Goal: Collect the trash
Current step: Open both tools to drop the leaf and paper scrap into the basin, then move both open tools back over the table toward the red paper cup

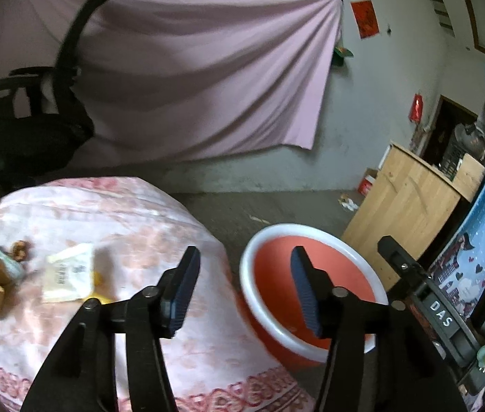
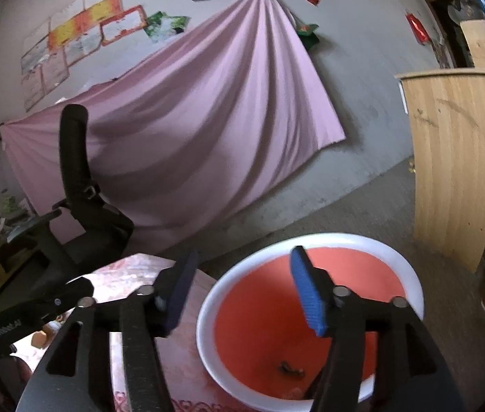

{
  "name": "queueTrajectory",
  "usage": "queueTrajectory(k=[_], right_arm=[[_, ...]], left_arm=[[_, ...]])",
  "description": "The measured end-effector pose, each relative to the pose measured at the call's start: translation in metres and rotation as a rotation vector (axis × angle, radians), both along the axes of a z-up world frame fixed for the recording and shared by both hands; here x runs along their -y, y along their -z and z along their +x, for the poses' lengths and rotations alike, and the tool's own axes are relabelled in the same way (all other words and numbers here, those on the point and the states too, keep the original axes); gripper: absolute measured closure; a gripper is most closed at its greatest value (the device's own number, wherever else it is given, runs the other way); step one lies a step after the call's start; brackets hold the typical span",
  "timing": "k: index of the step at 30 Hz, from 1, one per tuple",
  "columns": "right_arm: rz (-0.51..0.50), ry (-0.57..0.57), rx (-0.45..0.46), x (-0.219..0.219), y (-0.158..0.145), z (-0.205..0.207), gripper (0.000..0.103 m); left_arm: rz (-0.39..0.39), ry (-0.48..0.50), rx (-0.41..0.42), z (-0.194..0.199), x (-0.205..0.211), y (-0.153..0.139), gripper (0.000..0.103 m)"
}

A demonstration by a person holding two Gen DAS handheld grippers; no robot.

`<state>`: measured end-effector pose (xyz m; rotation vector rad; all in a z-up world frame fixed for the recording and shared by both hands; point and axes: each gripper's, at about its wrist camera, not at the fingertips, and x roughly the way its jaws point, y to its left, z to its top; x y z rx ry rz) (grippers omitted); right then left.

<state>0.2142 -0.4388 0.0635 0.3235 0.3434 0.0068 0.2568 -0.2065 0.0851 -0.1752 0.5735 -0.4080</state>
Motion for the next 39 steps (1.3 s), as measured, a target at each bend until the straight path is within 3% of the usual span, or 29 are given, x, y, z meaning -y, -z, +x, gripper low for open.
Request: queueTrajectory(k=[1, 3, 6, 8, 9, 17, 25, 34, 39], right_arm=[[-0.004, -0.006, 0.018, -0.004, -0.002, -0.001, 0.026], [-0.011, -0.018, 0.049, -0.011, -0.007, -0.003, 0.022], [-0.037, -0.05, 0.091, -0.026, -0.014, -0.006, 0.017], [-0.058, -0.065, 0.116, -0.037, -0.018, -0.009, 0.004], [-0.071, -0.074, 0.136, -0.043, -0.02, -0.01, 0.0], [-0.13, -0.149, 0.264, -0.087, -0.032, -0.022, 0.0], [-0.166, -0.217, 0.35, -0.13, -0.035, -0.028, 0.0], [-0.216, -0.279, 0.301, -0.169, -0.025, -0.012, 0.0], [-0.266, -0.327, 0.227, -0.183, -0.016, -0.002, 0.0]], left_arm=[[-0.005, -0.013, 0.014, -0.002, -0.006, -0.002, 0.048], [-0.012, -0.037, 0.039, -0.007, -0.017, -0.006, 0.04], [-0.012, -0.093, 0.097, -0.017, -0.038, -0.011, 0.012], [-0.012, -0.144, 0.159, -0.028, -0.052, -0.014, 0.003], [-0.014, -0.167, 0.188, -0.033, -0.059, -0.015, 0.003], [-0.014, -0.274, 0.294, -0.061, -0.112, -0.016, 0.002], [0.02, -0.337, 0.343, -0.082, -0.159, -0.009, 0.002], [0.049, -0.382, 0.314, -0.087, -0.201, 0.012, 0.002], [0.09, -0.39, 0.22, -0.077, -0.212, 0.028, 0.002]])
